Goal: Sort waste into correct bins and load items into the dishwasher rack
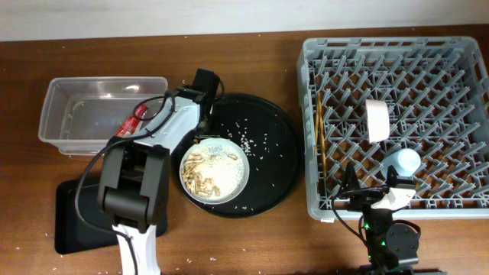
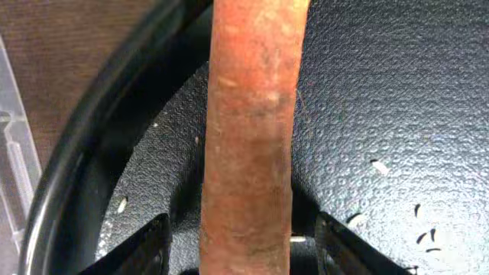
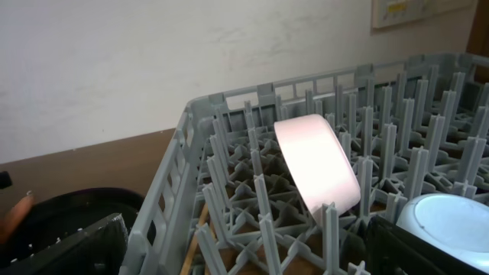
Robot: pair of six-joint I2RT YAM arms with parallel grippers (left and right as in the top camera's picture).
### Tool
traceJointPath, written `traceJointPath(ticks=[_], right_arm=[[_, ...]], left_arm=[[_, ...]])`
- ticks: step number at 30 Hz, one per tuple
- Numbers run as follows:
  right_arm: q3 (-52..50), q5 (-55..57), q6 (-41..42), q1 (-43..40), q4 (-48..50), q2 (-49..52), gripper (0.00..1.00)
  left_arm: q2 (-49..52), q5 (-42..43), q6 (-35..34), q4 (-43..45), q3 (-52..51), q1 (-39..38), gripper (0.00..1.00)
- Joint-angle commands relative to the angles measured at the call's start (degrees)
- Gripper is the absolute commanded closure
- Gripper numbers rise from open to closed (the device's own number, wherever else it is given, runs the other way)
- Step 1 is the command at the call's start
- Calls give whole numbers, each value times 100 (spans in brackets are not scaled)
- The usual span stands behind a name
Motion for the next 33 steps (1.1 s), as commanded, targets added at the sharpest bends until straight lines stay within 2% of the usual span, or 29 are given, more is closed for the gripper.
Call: traceJointPath(ticks=[1,2,3,5,6,10,12,14,15,16,17,20,21,22,24,25,26,27,28,30,31,33], right_arm=[[-52,7,42,-37,-7,-33,2],[-52,7,42,-37,-7,-33,2],[-52,7,42,-37,-7,-33,2],[-52,7,39,-37,-7,-33,2],[-52,7,42,-37,-7,-33,2],[-52,7,39,-37,-7,-33,2],[-52,7,39,-37,-7,-33,2],[-52,7,42,-37,-7,-33,2],[-52,7,39,-37,-7,-33,2],[-52,7,42,-37,-7,-33,2],[-52,7,42,-37,-7,-33,2],[-52,7,42,-37,-7,-33,2],[-52,7,39,-37,-7,-33,2],[-52,7,42,-37,-7,-33,2],[-52,7,39,-37,-7,-33,2],[-52,7,42,-37,-7,-33,2],[-52,7,42,-37,-7,-33,2],[-52,7,39,-37,-7,-33,2],[-52,7,42,-37,-7,-33,1],[-52,7,39,-37,-7,-33,2],[-52,7,42,-37,-7,-33,2],[-52,7,42,-37,-7,-33,2]], left_arm=[[280,-87,76,20,101,52,55],[197,-85,74,-164,293,79,72],[20,-85,72,-424,564,122,76],[-474,-83,70,-1054,1147,175,76],[-929,-61,46,-1829,1510,175,76],[-2072,-125,-450,-4186,1567,378,79],[-2264,-699,-931,-4636,1156,610,84],[-2570,-710,-1478,-4175,-72,1062,85],[-2715,-691,-1751,-3744,-706,1338,85],[-2841,-297,-1799,-3082,-1427,1757,87],[-2865,260,-1799,-2531,-2004,2275,98],[-2863,439,-1801,-1967,-2699,3112,98],[-2863,437,-1899,-1657,-2999,3359,91],[-2863,466,-2124,-1438,-3270,3550,77],[-2863,1054,-2149,-1115,-3768,3965,76],[-2887,1080,-2146,-1189,-3746,4039,66],[-2997,1176,-2144,-1425,-3648,4054,45],[-3252,1185,-2142,-1720,-3467,4054,33],[-3545,1185,-2142,-2002,-3265,4052,29],[-4489,1567,-2000,-2328,-2846,3832,8],[-4900,1650,-1917,-2291,-2782,3497,1],[-5355,1473,-1687,-1967,-2782,2597,1]])
